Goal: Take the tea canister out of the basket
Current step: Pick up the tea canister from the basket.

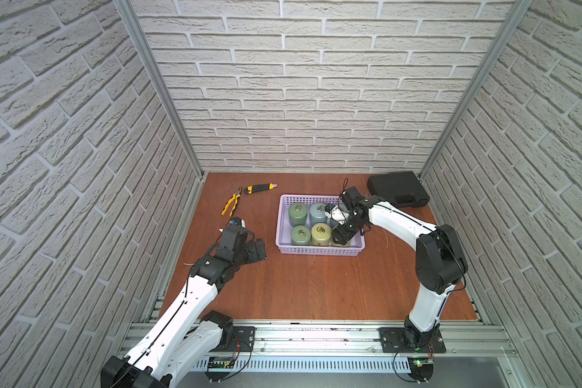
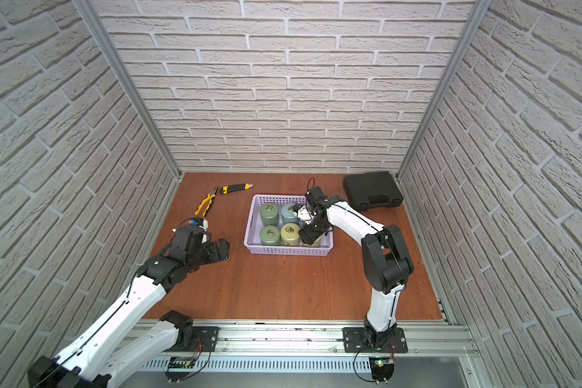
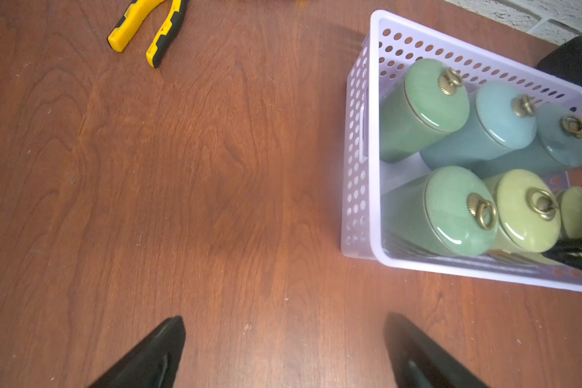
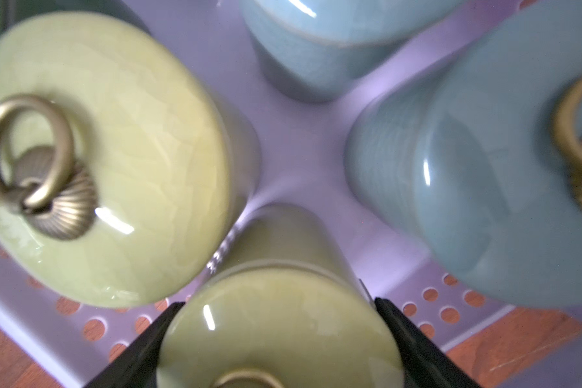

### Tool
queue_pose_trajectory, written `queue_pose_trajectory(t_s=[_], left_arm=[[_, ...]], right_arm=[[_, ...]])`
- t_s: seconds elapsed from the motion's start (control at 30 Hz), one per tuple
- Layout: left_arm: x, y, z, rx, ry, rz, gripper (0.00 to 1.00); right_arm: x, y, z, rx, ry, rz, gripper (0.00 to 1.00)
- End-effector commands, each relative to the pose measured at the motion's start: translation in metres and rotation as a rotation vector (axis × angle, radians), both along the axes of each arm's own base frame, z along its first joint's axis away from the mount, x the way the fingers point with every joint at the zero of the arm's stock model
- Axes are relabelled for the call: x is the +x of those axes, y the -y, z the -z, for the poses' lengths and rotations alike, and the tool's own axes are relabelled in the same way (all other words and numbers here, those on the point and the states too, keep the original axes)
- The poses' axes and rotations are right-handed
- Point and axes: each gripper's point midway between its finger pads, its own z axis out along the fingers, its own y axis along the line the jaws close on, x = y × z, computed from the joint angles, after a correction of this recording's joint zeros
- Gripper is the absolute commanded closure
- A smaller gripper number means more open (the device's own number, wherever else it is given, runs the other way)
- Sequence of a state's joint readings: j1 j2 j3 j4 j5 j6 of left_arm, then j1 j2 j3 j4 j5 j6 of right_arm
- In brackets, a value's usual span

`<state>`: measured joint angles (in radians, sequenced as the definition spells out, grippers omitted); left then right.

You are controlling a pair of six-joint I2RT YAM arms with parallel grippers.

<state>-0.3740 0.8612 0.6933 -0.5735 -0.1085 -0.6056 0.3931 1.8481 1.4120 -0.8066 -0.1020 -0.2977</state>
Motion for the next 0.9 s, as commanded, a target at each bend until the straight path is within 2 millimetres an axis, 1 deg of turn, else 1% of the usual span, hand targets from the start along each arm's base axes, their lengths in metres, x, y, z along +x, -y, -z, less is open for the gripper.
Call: queue_pose_trajectory(t_s=[0.0, 0.23, 0.43, 0.6, 0.87], left_arm=[[0.005, -0.001, -0.001, -0.006, 0.027, -0.017, 0.02], [0.003, -0.002, -0.002, -0.011, 0.036, -0.017, 0.02], [0.000, -0.003, -0.003, -0.015, 0.048, -0.020, 0.02], [-0.002, -0.004, -0.006, -0.020, 0.060, -0.019, 0.02], [-0.006, -0.006, -0.007, -0.019, 0.069, -0.017, 0.02]], right_arm=[[0.013, -0.008, -0.037, 0.042, 0.090, 0.029, 0.44], [0.015, -0.004, -0.063, 0.042, 0.127, 0.066, 0.46], [0.014, -0.002, -0.082, 0.054, 0.152, 0.091, 0.47], [0.008, 0.000, -0.096, 0.066, 0.167, 0.112, 0.48], [-0.007, -0.003, -0.115, 0.082, 0.194, 0.113, 0.48]])
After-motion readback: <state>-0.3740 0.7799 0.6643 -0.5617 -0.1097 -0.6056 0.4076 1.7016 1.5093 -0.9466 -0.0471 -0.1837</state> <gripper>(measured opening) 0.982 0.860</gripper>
